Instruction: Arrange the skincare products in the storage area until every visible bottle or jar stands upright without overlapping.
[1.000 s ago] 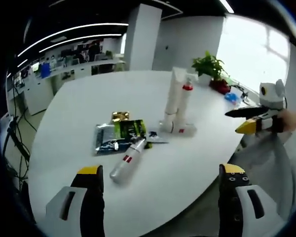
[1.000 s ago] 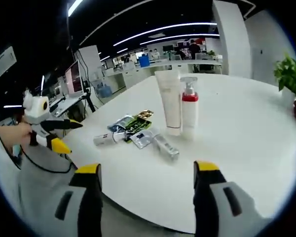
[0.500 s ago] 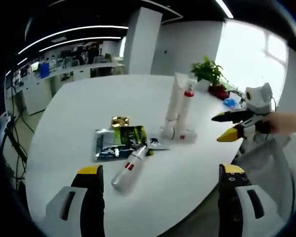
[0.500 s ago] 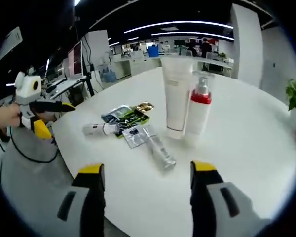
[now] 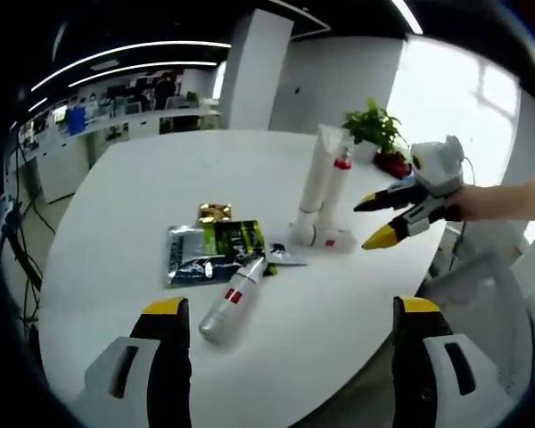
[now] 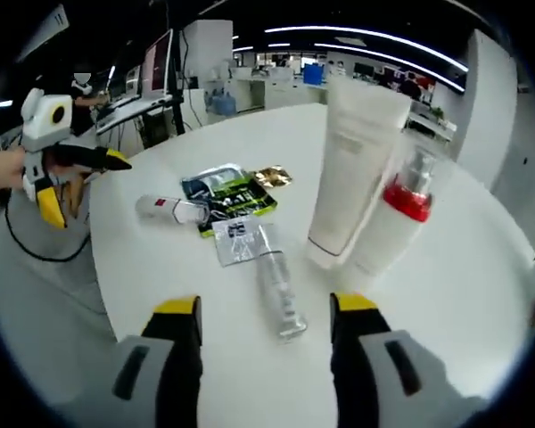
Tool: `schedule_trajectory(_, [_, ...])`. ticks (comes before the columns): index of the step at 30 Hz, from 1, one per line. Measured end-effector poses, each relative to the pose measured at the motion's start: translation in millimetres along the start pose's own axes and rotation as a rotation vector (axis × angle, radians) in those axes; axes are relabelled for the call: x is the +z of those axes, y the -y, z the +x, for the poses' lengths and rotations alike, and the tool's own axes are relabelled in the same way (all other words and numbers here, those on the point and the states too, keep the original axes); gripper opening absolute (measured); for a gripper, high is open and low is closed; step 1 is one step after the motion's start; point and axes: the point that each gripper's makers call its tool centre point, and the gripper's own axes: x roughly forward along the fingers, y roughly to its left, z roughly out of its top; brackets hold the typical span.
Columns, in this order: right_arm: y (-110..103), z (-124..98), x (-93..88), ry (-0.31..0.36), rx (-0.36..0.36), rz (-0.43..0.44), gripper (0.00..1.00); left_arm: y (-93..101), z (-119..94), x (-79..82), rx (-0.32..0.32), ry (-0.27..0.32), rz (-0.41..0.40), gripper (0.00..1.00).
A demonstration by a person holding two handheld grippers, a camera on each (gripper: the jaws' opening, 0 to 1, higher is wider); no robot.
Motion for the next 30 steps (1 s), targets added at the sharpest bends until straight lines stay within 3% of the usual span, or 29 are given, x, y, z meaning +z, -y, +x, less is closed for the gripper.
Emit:
schedule_trajectory(6, [2, 20, -0.4, -0.074, 0.040, -0.046, 0.53, -2.1, -1, -2.0, 0.004, -0.002, -0.005, 0.91])
schedule_trajectory(16, [4, 43, -5.4, -0.128, 0.073, -0.061, 0.44, -3.5, -2, -7.4, 0.009, -0.014, -0.028, 0.89])
schedule_trajectory(20, [5, 48, -7.4, -0.142, 0.068, -0.047, 0.39, -5.8, -3, -0.7, 0.011, 0.009, -0.068, 0.88])
schedule_trajectory(30, [6, 59, -10.4, -0.172, 0.057, -0.065, 0.28, -3.3, -6, 9.9, 0.009, 0.026, -0.056, 0.88])
